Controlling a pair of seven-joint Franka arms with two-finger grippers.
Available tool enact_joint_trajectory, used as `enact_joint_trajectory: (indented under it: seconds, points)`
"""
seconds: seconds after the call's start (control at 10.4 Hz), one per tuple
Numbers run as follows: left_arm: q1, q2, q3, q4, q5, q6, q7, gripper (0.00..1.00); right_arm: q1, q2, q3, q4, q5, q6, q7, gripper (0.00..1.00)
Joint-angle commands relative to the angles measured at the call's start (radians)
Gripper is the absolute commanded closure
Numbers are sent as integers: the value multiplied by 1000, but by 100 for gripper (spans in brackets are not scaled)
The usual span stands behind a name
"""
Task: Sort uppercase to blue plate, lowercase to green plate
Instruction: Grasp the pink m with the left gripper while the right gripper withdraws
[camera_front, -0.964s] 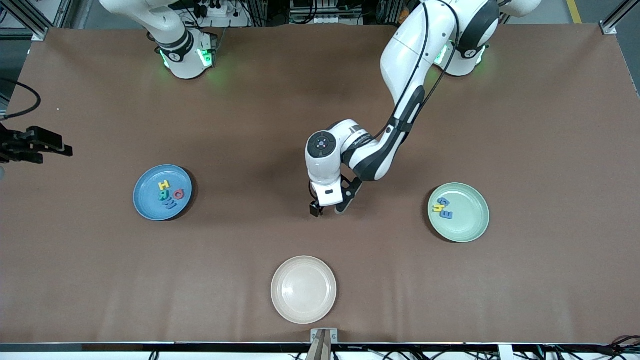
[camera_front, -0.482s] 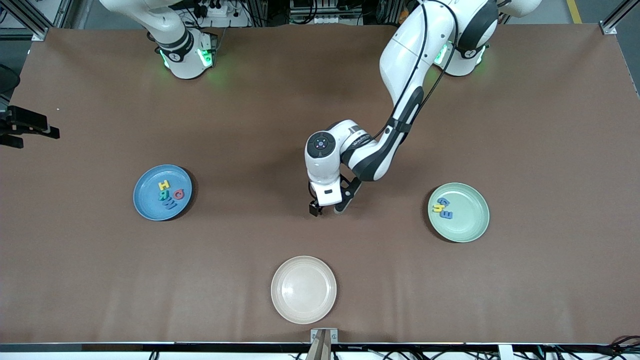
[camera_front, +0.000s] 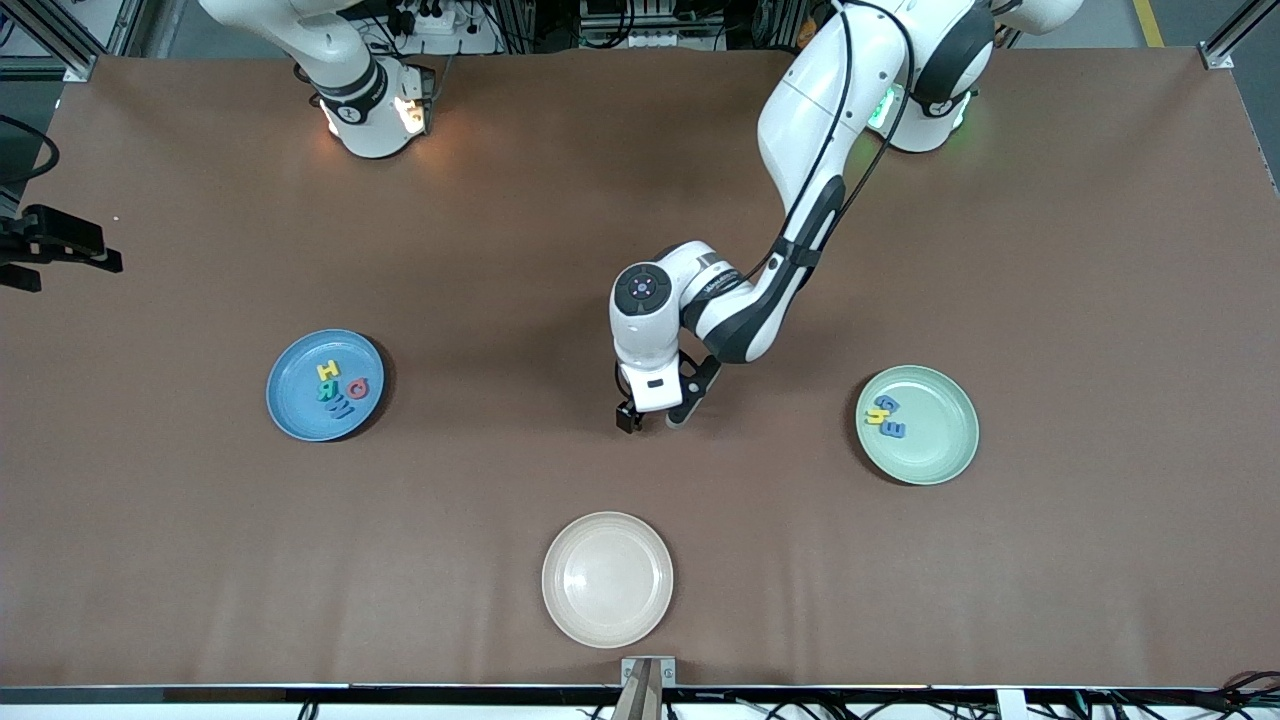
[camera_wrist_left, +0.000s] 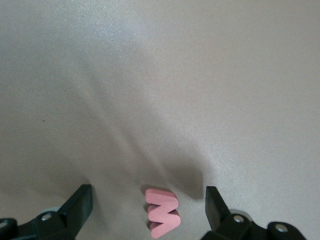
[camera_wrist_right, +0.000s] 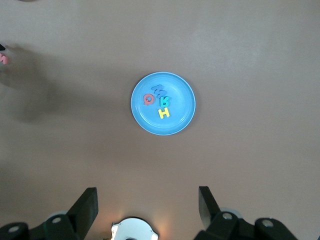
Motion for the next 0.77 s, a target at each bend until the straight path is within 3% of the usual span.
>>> enact_joint_trajectory:
  seconds: [0.0, 0.1, 0.19, 0.39, 0.48, 0.68]
  points:
    - [-7, 13, 3, 17, -6, 6, 16, 0, 2, -54, 15, -56, -20, 61, 15, 11]
    - [-9, 21, 3, 17, -6, 6, 16, 4, 2, -99, 24, -124, -20, 120, 13, 11]
    - [-15, 27, 3, 17, -6, 6, 16, 21, 4, -145, 29, -202, -22, 172, 12, 10]
    - [-16, 31, 3, 17, -6, 6, 14, 89, 25, -229, 38, -331, -52, 279, 12, 10]
    - [-18, 31, 3, 16, -6, 6, 14, 100, 22, -251, 60, -357, -80, 299, 12, 10]
    - [-18, 31, 3, 16, -7, 6, 13, 100, 13, -288, 78, -403, -94, 327, 5, 10]
